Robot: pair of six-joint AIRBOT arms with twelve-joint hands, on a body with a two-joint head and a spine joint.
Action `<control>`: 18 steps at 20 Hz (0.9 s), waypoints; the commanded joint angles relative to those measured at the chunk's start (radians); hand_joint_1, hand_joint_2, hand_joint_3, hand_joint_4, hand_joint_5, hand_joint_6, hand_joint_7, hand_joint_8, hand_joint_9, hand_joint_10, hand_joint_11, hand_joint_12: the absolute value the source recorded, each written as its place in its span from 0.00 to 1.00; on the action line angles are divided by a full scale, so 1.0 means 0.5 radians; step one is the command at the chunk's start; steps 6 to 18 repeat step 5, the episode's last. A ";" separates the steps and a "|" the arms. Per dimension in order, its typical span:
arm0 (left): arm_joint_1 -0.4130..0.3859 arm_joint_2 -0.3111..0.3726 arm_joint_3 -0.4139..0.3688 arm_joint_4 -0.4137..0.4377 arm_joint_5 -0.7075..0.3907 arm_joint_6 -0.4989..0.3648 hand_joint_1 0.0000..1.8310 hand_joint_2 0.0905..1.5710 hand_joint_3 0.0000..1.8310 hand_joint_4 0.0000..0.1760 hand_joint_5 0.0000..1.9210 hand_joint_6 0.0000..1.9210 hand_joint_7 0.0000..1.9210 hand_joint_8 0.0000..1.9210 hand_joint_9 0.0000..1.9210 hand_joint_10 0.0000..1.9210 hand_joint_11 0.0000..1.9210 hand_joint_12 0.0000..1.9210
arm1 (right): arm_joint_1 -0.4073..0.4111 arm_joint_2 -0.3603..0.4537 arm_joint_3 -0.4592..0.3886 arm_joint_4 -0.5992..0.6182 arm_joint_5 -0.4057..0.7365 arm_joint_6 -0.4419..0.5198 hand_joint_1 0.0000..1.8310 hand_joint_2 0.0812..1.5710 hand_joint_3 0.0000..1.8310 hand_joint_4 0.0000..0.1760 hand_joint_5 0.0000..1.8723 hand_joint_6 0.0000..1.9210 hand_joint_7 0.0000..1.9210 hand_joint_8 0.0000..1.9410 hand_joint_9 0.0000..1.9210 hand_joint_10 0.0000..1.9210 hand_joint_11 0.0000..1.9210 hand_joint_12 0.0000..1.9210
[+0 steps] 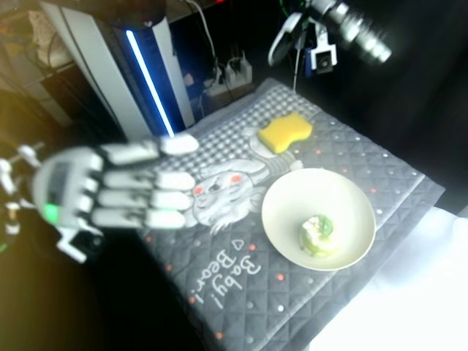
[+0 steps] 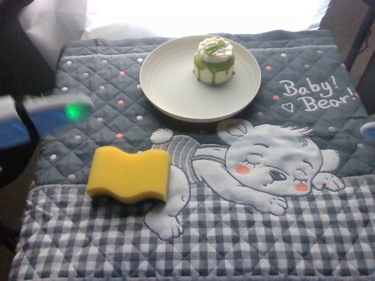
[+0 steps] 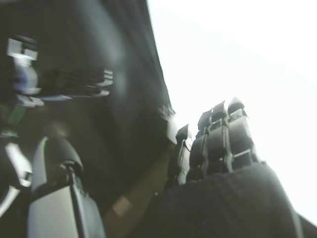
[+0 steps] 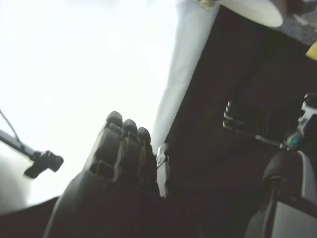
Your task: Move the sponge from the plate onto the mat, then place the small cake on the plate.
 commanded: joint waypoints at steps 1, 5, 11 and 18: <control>-0.030 -0.011 0.009 0.037 -0.398 -0.066 0.10 0.69 0.01 0.41 0.00 0.00 0.00 0.00 0.00 0.00 0.01 0.02 | -0.022 0.022 -0.021 0.066 0.404 0.010 0.41 0.61 0.00 0.82 0.02 0.01 0.00 0.00 0.02 0.01 0.03 0.01; -0.243 0.016 -0.021 0.255 -0.400 0.062 0.05 0.72 0.00 0.68 0.00 0.00 0.00 0.00 0.01 0.00 0.05 0.02 | -0.012 0.099 -0.115 -0.004 0.490 0.006 0.31 0.71 0.00 0.35 0.16 0.00 0.08 0.00 0.10 0.00 0.01 0.21; -0.243 0.016 -0.021 0.255 -0.400 0.062 0.05 0.72 0.00 0.68 0.00 0.00 0.00 0.00 0.01 0.00 0.05 0.02 | -0.012 0.099 -0.115 -0.004 0.490 0.006 0.31 0.71 0.00 0.35 0.16 0.00 0.08 0.00 0.10 0.00 0.01 0.21; -0.243 0.016 -0.021 0.255 -0.400 0.062 0.05 0.72 0.00 0.68 0.00 0.00 0.00 0.00 0.01 0.00 0.05 0.02 | -0.012 0.099 -0.115 -0.004 0.490 0.006 0.31 0.71 0.00 0.35 0.16 0.00 0.08 0.00 0.10 0.00 0.01 0.21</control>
